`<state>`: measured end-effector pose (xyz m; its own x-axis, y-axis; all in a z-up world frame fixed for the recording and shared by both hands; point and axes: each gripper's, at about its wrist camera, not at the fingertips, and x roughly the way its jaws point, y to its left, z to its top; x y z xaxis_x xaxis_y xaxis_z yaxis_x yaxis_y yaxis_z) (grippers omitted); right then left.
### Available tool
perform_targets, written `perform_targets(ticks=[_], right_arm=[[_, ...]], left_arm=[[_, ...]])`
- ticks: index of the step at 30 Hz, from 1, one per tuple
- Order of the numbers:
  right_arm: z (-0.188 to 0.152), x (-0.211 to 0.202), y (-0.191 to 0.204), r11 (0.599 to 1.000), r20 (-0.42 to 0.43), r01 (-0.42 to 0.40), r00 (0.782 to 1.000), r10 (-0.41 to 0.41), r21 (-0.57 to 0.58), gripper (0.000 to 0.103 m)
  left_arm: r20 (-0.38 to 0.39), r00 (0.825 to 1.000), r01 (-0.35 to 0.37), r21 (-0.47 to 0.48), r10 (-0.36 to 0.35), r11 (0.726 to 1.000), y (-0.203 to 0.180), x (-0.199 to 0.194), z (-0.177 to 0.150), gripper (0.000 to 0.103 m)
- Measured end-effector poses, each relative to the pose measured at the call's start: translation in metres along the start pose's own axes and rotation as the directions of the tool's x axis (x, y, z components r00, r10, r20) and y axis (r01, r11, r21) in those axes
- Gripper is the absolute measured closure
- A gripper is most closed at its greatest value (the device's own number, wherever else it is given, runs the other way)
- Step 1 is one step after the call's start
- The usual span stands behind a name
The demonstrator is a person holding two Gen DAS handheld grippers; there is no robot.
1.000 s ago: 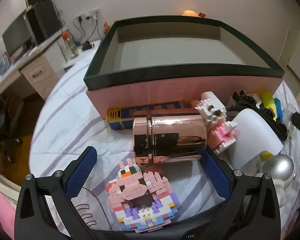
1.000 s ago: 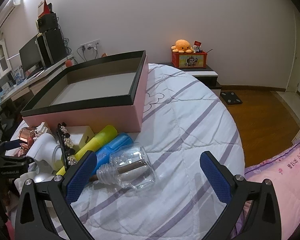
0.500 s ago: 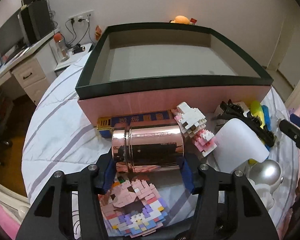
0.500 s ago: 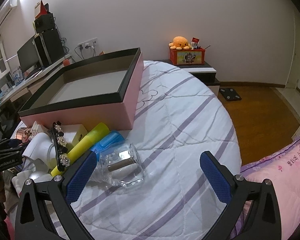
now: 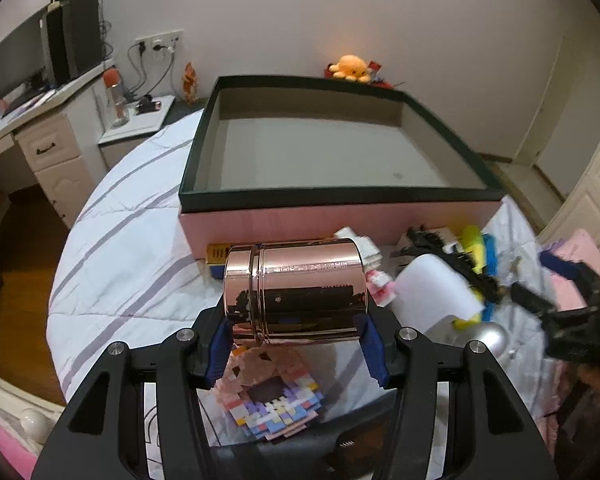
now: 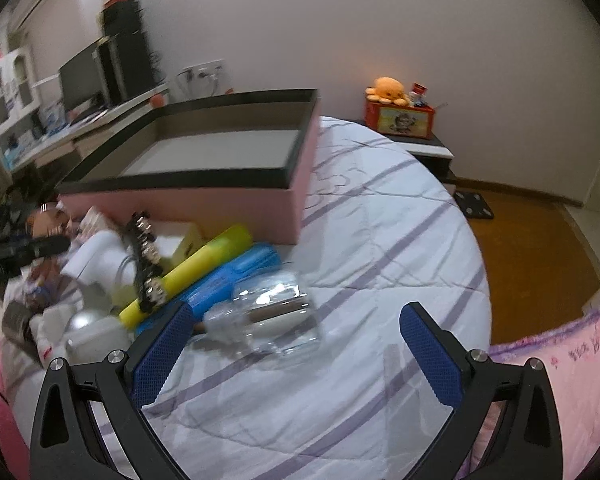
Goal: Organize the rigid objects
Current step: 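Close the left gripper on the copper canister while the right grips the glass bottle, then carry both items over the box and release them inside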
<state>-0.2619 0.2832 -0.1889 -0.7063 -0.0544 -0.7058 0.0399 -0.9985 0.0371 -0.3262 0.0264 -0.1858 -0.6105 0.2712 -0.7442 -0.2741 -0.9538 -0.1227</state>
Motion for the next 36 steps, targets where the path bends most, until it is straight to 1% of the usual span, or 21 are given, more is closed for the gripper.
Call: perform_targets(ticks=[2, 4, 5, 6, 7, 8, 9, 11, 12, 14, 16, 23, 25, 30, 33, 36], right_arm=[[-0.001, 0.006, 0.004, 0.999, -0.015, 0.010, 1.000, -0.011, -0.037, 0.000], [-0.001, 0.012, 0.004, 0.998, -0.026, 0.009, 1.000, -0.010, -0.055, 0.000], [-0.001, 0.013, 0.004, 0.998, -0.030, 0.001, 1.000, -0.003, -0.057, 0.004], [-0.001, 0.014, 0.003, 0.998, -0.025, -0.012, 1.000, 0.010, -0.056, 0.011], [0.000, 0.014, 0.002, 0.998, -0.022, -0.032, 0.999, 0.031, -0.052, 0.013], [0.000, 0.015, 0.002, 0.997, -0.028, -0.050, 0.998, 0.049, -0.052, 0.021], [0.001, 0.015, 0.002, 0.996, -0.029, -0.064, 0.998, 0.063, -0.055, 0.032], [0.000, 0.014, 0.002, 0.993, -0.028, -0.106, 0.994, 0.104, -0.045, 0.042], [0.000, 0.014, 0.001, 0.992, -0.030, -0.117, 0.993, 0.116, -0.037, 0.042], [-0.001, 0.012, 0.004, 0.992, -0.031, -0.113, 0.993, 0.112, -0.050, 0.042], [-0.001, 0.008, 0.003, 0.992, -0.024, -0.119, 0.993, 0.118, -0.038, 0.043], [0.004, -0.012, 0.001, 0.993, 0.031, -0.119, 0.992, 0.120, -0.023, 0.043], [0.011, -0.019, 0.003, 0.993, 0.050, -0.110, 0.992, 0.112, -0.035, 0.043], [0.032, -0.033, 0.014, 0.990, 0.098, -0.118, 0.987, 0.126, -0.076, 0.043], [0.046, -0.036, 0.024, 0.986, 0.120, -0.124, 0.983, 0.137, -0.107, 0.042], [0.063, -0.035, 0.035, 0.981, 0.137, -0.134, 0.979, 0.154, -0.141, 0.042]], left_arm=[[0.004, 1.000, -0.009, 0.007, 0.009, 1.000, 0.000, -0.005, -0.002, 0.048], [0.010, 1.000, 0.001, 0.004, -0.001, 1.000, 0.002, -0.008, -0.002, 0.048], [0.011, 1.000, 0.002, 0.001, -0.002, 1.000, 0.002, -0.010, -0.003, 0.048], [0.015, 1.000, 0.004, 0.004, -0.004, 1.000, 0.002, -0.012, -0.004, 0.048], [0.015, 1.000, 0.007, 0.002, -0.007, 1.000, 0.002, -0.012, -0.004, 0.048], [0.013, 1.000, 0.013, -0.002, -0.013, 1.000, 0.003, -0.014, -0.004, 0.048], [0.012, 1.000, 0.017, -0.002, -0.017, 1.000, 0.002, -0.015, -0.005, 0.048], [0.016, 1.000, 0.020, 0.004, -0.020, 1.000, 0.001, -0.018, -0.006, 0.048], [0.018, 1.000, 0.025, 0.006, -0.025, 1.000, 0.000, -0.019, -0.007, 0.048], [0.026, 0.999, 0.038, 0.006, -0.038, 0.999, -0.001, -0.022, -0.007, 0.048], [0.035, 0.998, 0.044, 0.008, -0.044, 0.999, -0.001, -0.026, -0.006, 0.048], [0.058, 0.997, 0.050, 0.012, -0.051, 0.999, -0.003, -0.035, -0.004, 0.048], [0.067, 0.996, 0.050, 0.016, -0.051, 0.999, -0.004, -0.038, -0.002, 0.048], [0.096, 0.994, 0.050, 0.032, -0.053, 0.998, -0.005, -0.046, 0.010, 0.048], [0.111, 0.993, 0.035, 0.055, -0.041, 0.998, -0.007, -0.049, 0.018, 0.048], [0.135, 0.990, 0.032, 0.065, -0.041, 0.997, -0.006, -0.051, 0.034, 0.048]])
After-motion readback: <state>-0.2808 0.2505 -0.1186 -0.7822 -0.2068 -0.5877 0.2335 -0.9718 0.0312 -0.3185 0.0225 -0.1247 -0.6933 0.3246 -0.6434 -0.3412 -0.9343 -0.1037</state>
